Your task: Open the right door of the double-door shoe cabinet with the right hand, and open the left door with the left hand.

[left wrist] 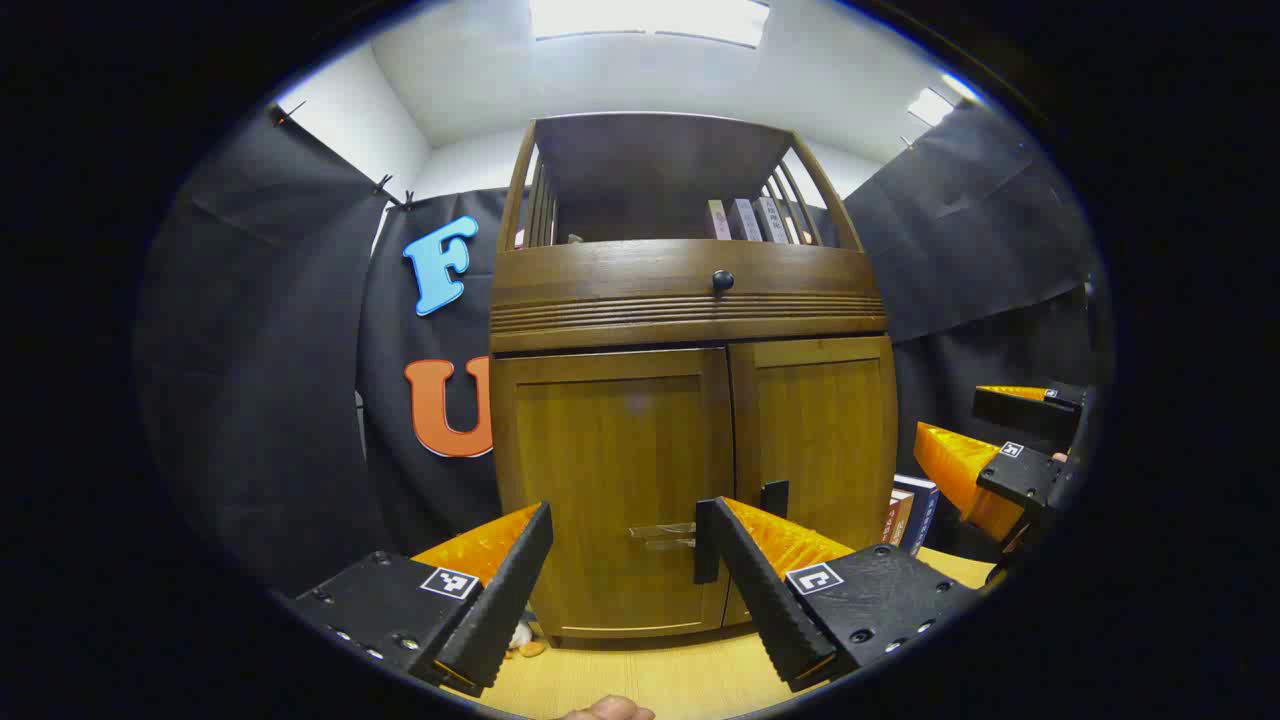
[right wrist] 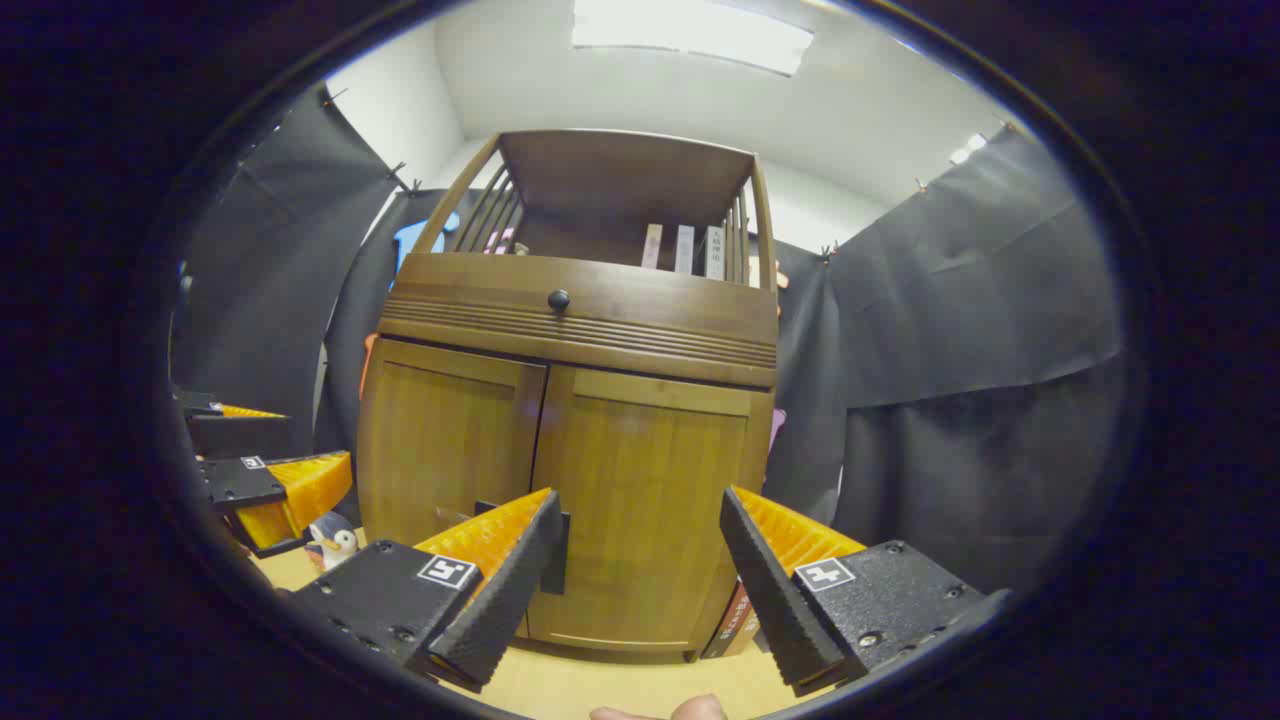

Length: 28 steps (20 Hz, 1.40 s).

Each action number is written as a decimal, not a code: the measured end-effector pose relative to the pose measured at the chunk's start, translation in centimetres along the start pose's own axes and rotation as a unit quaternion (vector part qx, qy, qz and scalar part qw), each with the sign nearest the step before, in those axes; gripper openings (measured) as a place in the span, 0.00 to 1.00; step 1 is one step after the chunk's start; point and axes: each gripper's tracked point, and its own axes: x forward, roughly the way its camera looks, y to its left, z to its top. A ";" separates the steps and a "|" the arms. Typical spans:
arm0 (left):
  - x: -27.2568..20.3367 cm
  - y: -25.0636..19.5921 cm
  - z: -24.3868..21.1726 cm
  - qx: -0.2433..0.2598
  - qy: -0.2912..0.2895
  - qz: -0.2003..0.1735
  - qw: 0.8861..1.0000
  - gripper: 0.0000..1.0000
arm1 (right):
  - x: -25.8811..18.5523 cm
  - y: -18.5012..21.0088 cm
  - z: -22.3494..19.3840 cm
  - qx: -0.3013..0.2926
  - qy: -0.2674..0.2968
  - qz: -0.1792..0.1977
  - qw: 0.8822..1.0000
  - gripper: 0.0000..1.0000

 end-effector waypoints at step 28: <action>-1.4 3.7 0.5 0.014 0.010 0.078 0.997 0.96 | 8.0 4.7 -6.9 0.026 0.096 0.091 0.991 1.00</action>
